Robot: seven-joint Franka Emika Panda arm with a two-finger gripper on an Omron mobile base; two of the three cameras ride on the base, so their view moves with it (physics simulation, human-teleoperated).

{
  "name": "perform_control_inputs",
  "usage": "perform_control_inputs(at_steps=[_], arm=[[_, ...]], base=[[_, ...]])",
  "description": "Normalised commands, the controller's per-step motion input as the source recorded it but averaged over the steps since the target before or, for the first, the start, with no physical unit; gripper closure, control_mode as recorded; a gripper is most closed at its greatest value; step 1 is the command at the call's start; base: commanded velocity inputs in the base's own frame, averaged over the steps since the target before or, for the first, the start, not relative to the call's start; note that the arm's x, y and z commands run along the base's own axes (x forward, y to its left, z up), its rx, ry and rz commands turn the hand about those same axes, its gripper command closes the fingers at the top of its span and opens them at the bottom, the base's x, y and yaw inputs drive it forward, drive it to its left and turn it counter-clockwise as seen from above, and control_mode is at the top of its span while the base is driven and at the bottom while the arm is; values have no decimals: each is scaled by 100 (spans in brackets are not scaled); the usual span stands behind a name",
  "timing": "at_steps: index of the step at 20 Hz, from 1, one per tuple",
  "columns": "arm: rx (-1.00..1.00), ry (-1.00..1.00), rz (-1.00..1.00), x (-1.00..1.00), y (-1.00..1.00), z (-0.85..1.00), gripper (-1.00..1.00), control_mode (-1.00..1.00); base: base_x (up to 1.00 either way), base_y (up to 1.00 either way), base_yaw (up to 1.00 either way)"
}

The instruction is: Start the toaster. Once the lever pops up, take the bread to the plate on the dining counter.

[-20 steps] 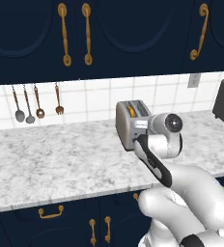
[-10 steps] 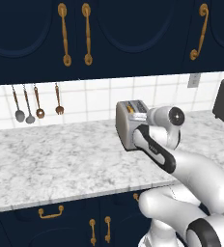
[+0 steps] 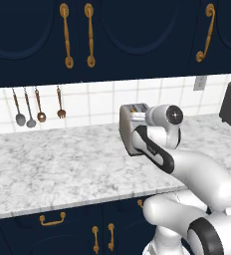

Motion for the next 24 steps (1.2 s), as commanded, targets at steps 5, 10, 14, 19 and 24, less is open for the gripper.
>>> perform_control_inputs(at_steps=[5, 10, 14, 19, 24], arm=[[-2, 0, 0, 22, -7, 0, -100, -100], [-3, -2, 0, 12, -15, -1, -100, -100], [-1, 0, 0, 24, -18, -18, -100, -100], [-1, 0, 0, 37, -5, -25, -100, -100], [-3, 0, 0, 49, 0, -19, -100, -100]], base=[[0, 0, 0], [0, 0, 0], [0, 0, 0], [0, 0, 0], [0, 0, 0]])
